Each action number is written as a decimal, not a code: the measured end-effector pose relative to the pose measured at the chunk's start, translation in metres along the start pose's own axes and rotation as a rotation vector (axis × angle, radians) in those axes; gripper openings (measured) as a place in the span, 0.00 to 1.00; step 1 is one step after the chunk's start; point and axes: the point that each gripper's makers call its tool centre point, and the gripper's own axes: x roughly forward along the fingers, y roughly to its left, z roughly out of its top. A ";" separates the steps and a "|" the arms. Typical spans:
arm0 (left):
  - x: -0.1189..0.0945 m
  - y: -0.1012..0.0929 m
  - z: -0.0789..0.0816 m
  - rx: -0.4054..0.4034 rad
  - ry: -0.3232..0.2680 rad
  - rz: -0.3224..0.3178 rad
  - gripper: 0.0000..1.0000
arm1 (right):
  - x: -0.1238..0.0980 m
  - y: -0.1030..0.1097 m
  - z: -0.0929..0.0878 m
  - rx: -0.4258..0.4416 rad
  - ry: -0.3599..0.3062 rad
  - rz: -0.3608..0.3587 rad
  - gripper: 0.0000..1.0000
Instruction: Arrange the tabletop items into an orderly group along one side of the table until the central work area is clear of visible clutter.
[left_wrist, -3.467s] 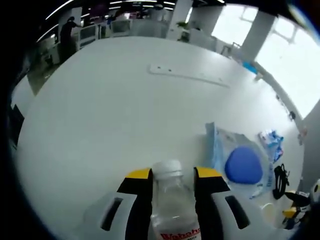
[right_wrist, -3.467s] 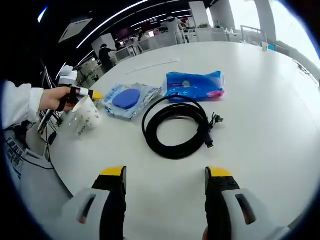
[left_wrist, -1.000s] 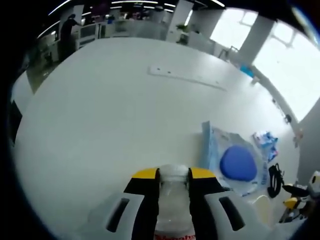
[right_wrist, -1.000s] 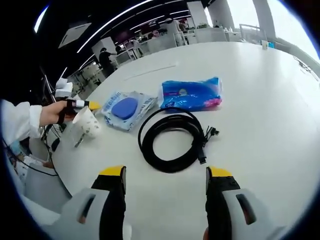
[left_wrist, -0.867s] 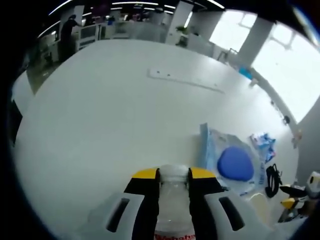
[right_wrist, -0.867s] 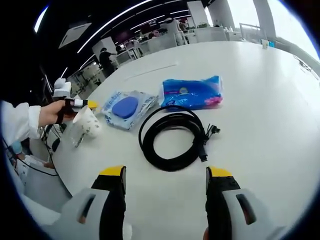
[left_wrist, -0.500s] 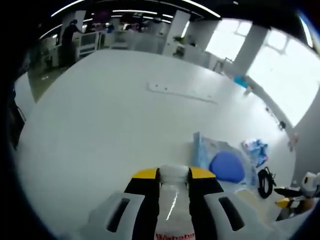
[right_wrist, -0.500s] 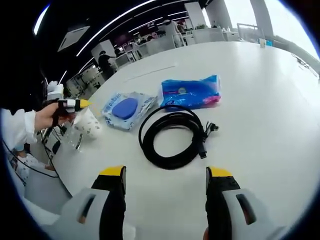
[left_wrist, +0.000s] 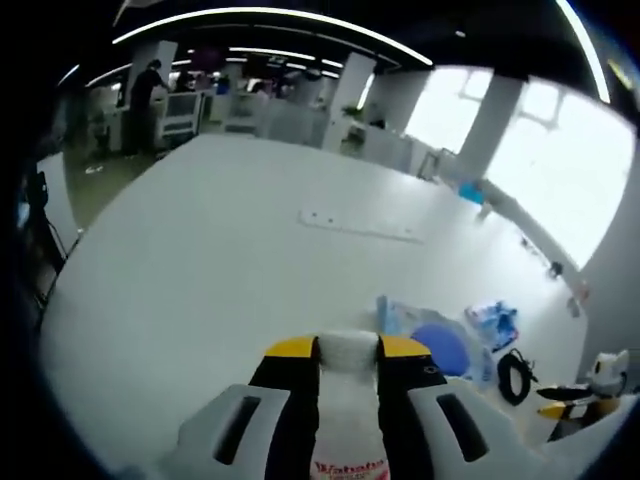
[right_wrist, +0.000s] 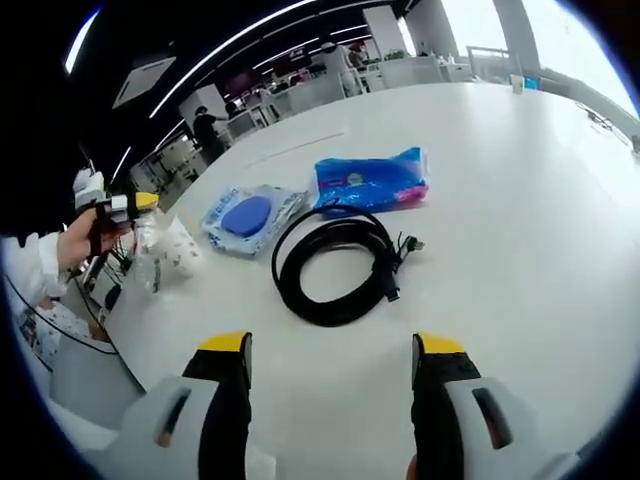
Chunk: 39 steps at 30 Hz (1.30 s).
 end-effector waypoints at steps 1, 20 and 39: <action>-0.004 -0.002 0.002 0.008 -0.010 -0.009 0.15 | 0.000 0.000 0.000 -0.001 -0.002 0.001 0.63; -0.023 0.004 0.042 0.115 -0.151 -0.019 0.15 | -0.004 0.001 -0.001 0.001 -0.013 0.007 0.63; 0.005 0.042 0.102 0.182 -0.244 -0.003 0.16 | -0.001 0.000 -0.003 -0.003 0.000 0.002 0.63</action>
